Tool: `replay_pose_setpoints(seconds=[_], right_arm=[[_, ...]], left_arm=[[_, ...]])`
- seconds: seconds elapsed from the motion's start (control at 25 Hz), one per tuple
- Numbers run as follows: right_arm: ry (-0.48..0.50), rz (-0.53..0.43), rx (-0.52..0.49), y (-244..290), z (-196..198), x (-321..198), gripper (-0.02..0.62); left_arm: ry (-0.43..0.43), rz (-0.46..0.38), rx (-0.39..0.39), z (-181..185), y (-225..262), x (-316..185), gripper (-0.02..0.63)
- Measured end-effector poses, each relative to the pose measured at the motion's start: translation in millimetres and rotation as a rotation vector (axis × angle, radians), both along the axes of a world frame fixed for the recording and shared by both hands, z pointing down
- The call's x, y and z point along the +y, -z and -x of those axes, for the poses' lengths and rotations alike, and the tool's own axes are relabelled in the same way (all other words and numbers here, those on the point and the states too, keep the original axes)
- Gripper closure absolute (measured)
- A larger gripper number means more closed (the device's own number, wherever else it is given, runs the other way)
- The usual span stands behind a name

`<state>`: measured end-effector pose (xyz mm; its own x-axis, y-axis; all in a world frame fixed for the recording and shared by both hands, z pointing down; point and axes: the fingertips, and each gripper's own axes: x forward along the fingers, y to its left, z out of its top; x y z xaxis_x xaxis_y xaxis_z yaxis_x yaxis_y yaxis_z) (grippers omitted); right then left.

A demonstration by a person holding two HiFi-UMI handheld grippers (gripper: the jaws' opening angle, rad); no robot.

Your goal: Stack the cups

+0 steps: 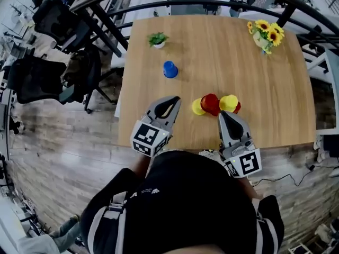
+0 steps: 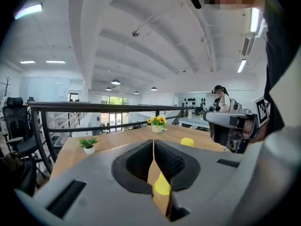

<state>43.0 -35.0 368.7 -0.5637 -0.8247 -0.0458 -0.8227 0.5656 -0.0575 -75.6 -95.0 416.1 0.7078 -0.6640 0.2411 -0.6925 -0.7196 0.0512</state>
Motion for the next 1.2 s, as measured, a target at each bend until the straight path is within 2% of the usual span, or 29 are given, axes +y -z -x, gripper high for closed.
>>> replay_pose_setpoints(seconds=[0.16, 0.28, 0.48, 0.6, 0.84, 1.0, 1.2], right_arm=[[0.000, 0.020, -0.027, -3, 59, -11, 0.594], [0.006, 0.084, -0.030, -15, 99, -24, 0.594], [-0.061, 0.148, -0.116, -35, 141, -68, 0.591], [-0.111, 0.184, -0.114, -50, 156, -98, 0.571], [-0.213, 0.266, -0.029, -93, 168, -149, 0.501], [-0.270, 0.319, 0.021, -119, 167, -174, 0.440], [-0.315, 0.363, 0.089, -146, 167, -207, 0.399]], left_arm=[[0.001, 0.021, 0.021, 47, -3, -18, 0.589], [0.007, 0.031, 0.034, 79, -6, -29, 0.589], [0.020, 0.017, 0.044, 128, -5, -49, 0.589], [0.038, 0.012, 0.042, 158, -8, -57, 0.589], [0.075, 0.051, 0.037, 199, -27, -67, 0.589], [0.074, 0.081, 0.057, 208, -39, -73, 0.589], [0.062, 0.087, 0.075, 207, -47, -86, 0.589]])
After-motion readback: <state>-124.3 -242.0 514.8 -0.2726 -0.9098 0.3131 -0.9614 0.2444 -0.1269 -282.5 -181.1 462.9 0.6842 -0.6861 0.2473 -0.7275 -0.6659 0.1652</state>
